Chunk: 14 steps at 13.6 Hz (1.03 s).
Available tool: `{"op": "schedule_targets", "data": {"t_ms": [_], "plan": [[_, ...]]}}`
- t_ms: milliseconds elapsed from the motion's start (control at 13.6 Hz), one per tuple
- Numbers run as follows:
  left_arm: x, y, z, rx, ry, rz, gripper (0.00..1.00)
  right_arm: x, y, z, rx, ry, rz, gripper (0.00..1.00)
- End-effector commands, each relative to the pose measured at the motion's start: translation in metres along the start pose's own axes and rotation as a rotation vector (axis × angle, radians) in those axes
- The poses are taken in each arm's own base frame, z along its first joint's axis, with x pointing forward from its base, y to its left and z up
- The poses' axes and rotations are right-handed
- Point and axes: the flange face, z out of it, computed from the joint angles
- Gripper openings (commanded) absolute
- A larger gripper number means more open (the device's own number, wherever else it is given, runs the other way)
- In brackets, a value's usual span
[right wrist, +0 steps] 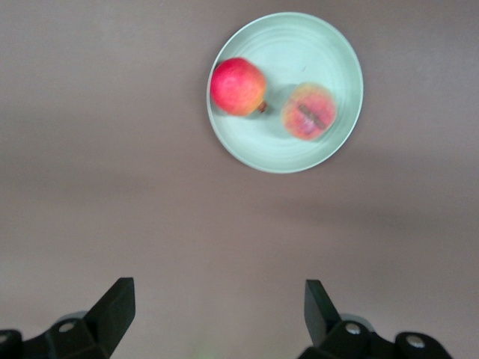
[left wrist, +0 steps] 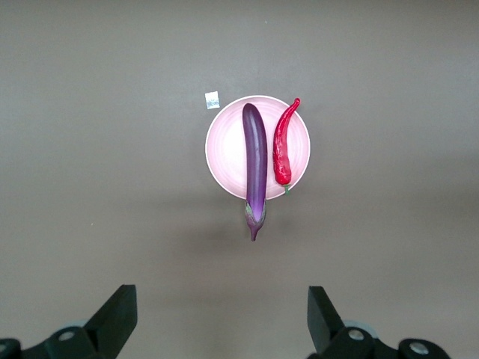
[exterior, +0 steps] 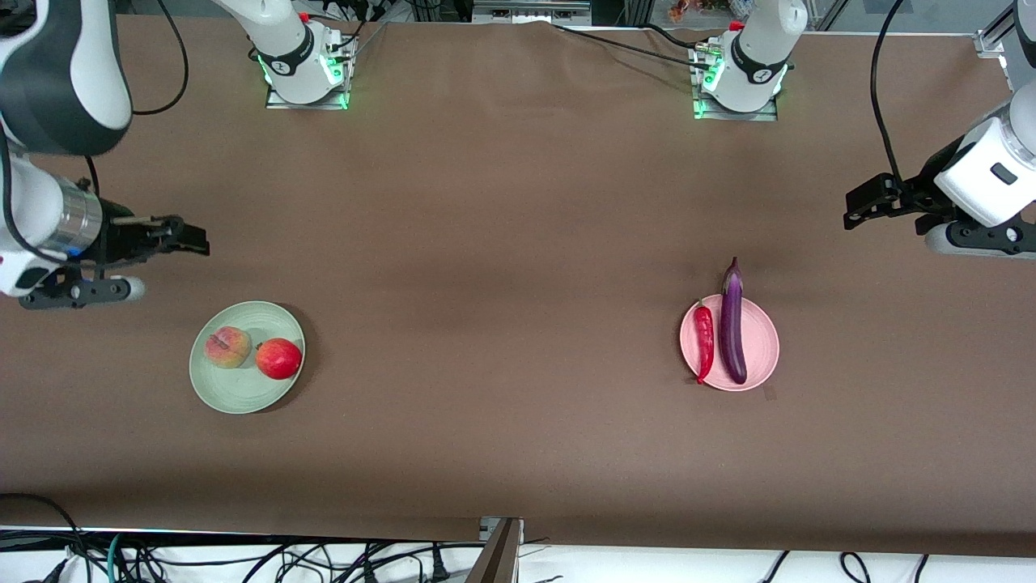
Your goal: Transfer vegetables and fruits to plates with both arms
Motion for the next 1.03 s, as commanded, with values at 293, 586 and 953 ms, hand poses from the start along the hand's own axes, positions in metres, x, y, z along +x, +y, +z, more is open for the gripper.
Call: {"op": "schedule_targets", "data": {"t_ms": [293, 586, 953], "plan": [[0.004, -0.014, -0.002, 0.004, 0.009, -0.028, 1.0, -0.059, 0.012, -0.051, 0.001, 0.089, 0.032, 1.0], [0.003, -0.007, -0.003, 0.008, 0.012, -0.016, 1.0, -0.071, 0.02, -0.06, -0.003, 0.09, 0.013, 1.0], [0.003, -0.003, -0.004, 0.009, 0.014, -0.006, 1.0, -0.071, 0.017, -0.062, -0.048, 0.091, -0.021, 1.0]]}}
